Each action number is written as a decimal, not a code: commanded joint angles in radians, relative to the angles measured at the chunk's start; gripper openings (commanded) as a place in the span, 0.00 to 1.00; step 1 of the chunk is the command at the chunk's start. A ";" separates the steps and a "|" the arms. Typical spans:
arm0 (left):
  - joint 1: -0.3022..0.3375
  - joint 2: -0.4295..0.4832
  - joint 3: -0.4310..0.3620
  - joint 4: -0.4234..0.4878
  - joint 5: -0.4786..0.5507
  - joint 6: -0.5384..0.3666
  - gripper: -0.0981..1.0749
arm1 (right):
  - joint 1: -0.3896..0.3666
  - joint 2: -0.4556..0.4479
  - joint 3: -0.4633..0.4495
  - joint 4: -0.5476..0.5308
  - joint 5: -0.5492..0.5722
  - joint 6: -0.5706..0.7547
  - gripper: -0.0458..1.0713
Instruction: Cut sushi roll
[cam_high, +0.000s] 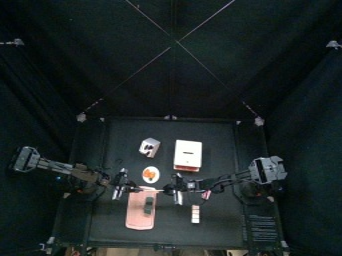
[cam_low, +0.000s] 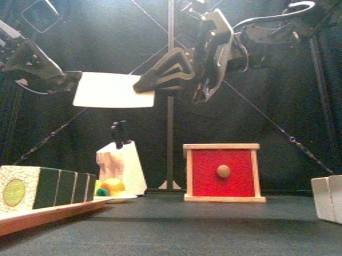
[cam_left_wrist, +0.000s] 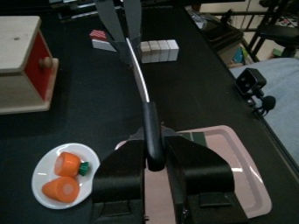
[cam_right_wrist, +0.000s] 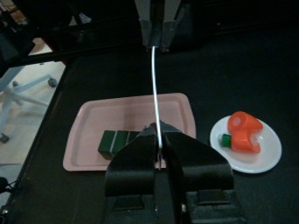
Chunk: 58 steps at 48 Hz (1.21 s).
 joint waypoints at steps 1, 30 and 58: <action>-0.018 0.002 -0.011 -0.009 -0.002 0.000 0.44 | -0.003 -0.029 -0.026 0.012 0.000 0.000 0.38; -0.081 -0.002 0.008 -0.104 0.149 -0.003 0.44 | 0.054 0.067 -0.058 0.086 0.009 -0.003 0.37; -0.256 -0.031 -0.097 -0.129 0.431 -0.008 0.44 | 0.044 0.009 -0.161 0.029 0.337 -0.009 0.38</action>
